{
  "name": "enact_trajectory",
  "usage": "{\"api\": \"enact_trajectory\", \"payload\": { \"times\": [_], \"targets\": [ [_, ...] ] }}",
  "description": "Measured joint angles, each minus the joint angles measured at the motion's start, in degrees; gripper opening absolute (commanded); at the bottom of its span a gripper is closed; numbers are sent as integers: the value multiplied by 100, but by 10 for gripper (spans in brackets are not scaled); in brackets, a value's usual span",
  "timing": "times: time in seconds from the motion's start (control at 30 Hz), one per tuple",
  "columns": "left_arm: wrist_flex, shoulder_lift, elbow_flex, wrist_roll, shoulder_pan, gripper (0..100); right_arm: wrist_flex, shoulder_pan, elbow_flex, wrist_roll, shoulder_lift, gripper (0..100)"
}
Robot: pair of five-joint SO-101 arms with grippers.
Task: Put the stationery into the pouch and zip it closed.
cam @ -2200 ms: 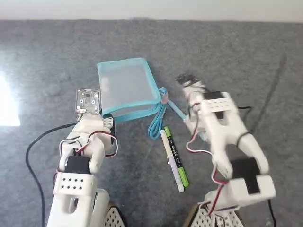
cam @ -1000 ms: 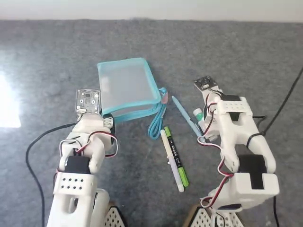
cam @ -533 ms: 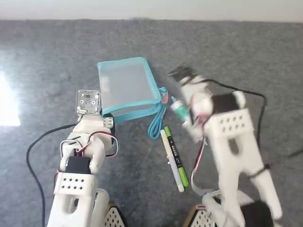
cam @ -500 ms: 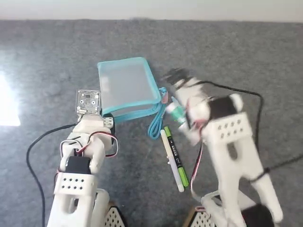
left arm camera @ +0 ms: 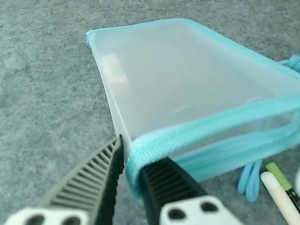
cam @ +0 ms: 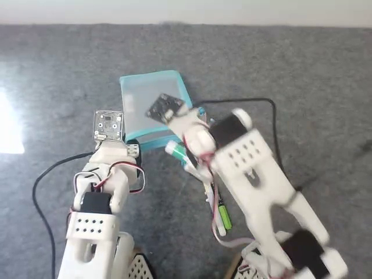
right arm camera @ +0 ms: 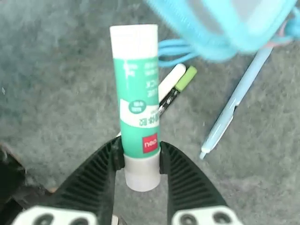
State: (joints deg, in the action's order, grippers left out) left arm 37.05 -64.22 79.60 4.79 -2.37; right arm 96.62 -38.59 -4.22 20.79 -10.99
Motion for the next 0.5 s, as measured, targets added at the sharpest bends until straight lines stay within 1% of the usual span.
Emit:
{"api": "enact_trajectory", "payload": {
  "times": [0.27,0.37,0.5],
  "targets": [
    [0,0,0,0,0,11,369,0,2136,-229,2224,8],
    [0,0,0,0,0,11,378,0,2866,-352,2892,8],
    [-9,0,62,0,0,11,378,26,3604,-695,3560,9]
  ]
}}
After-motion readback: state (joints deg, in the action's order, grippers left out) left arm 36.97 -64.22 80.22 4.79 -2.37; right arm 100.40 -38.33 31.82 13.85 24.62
